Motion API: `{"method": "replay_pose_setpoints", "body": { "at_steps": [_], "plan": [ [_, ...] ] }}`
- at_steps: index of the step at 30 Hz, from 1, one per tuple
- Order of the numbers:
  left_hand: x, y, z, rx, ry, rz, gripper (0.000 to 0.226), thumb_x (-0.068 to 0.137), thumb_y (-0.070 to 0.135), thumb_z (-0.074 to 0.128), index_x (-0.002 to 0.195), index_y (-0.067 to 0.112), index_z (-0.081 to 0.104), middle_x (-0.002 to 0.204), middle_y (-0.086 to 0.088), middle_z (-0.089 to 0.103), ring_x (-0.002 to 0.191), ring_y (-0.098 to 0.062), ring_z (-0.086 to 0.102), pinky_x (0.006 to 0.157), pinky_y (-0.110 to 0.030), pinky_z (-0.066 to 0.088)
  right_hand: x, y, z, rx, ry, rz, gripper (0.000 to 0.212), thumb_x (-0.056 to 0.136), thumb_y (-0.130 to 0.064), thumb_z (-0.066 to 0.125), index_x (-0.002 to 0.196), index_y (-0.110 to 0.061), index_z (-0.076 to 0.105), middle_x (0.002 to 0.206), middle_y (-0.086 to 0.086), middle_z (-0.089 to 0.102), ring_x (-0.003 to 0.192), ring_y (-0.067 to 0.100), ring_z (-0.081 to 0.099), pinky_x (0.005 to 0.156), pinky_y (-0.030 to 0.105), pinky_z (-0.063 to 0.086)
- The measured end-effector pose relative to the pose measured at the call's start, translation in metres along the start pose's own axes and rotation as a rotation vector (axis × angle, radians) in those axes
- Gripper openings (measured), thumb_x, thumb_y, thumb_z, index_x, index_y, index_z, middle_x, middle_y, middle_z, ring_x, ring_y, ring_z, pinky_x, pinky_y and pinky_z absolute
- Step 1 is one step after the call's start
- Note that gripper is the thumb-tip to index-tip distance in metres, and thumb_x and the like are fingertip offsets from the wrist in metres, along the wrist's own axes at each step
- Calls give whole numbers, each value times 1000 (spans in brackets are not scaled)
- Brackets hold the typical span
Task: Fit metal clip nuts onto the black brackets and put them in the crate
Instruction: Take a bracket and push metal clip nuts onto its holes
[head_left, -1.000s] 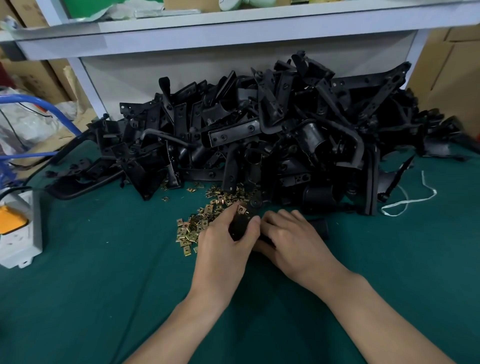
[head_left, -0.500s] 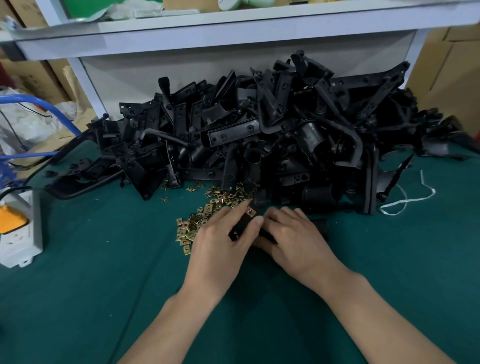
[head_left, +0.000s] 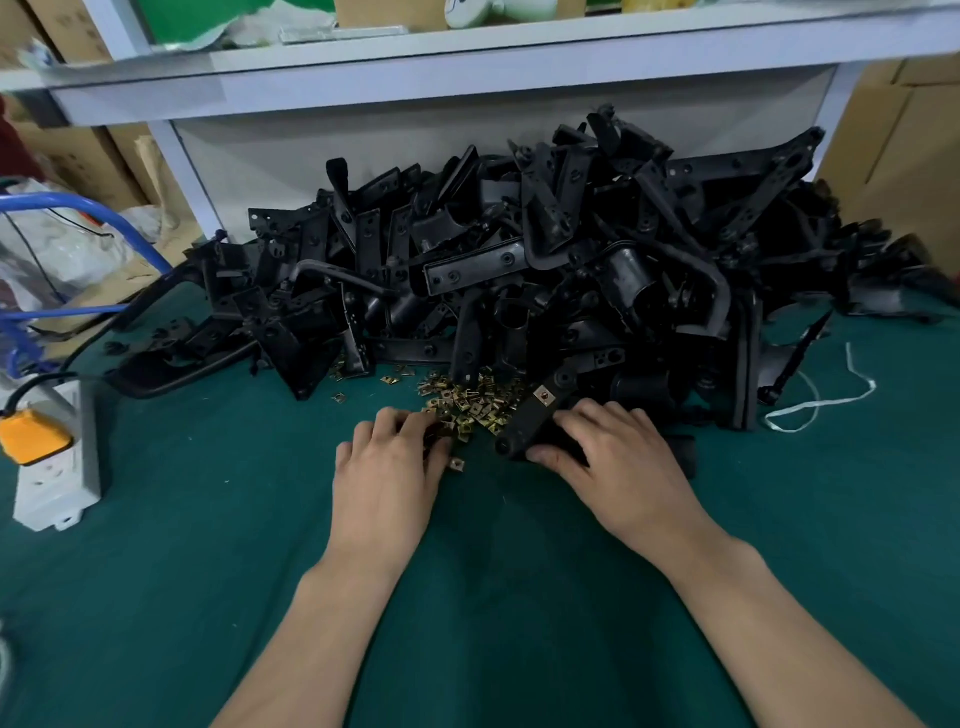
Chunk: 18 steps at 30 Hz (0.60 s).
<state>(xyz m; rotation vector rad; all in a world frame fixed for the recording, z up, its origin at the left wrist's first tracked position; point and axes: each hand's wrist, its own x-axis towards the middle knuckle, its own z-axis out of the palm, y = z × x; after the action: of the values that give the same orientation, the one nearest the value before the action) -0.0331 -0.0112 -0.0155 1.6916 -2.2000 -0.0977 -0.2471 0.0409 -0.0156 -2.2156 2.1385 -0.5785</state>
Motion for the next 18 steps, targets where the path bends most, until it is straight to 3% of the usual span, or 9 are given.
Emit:
{"method": "replay_pose_setpoints", "body": {
  "at_steps": [7,11,18],
  "plan": [
    [0,0,1,-113,161,37,25,100,31,56,112,16,73,98,0,66,91,-28,63,86,-41,43,-2,1,-4,38,-7,-25,61,96,-59,45,136,-15,61,126,-7,60,112,15,51,91,25,26],
    [0,5,2,-134,250,76,26,99,28,57,83,11,68,75,1,60,72,-28,56,79,-43,44,-2,2,-8,101,7,-42,71,90,-66,39,131,-14,64,123,-9,60,109,11,49,87,21,24],
    [-1,4,-1,-190,184,148,29,103,22,54,124,13,71,96,-1,59,88,-26,53,85,-43,42,-2,2,-7,97,-24,-47,78,87,-69,29,135,-17,61,125,-11,58,110,10,49,92,23,28]
  ]
}}
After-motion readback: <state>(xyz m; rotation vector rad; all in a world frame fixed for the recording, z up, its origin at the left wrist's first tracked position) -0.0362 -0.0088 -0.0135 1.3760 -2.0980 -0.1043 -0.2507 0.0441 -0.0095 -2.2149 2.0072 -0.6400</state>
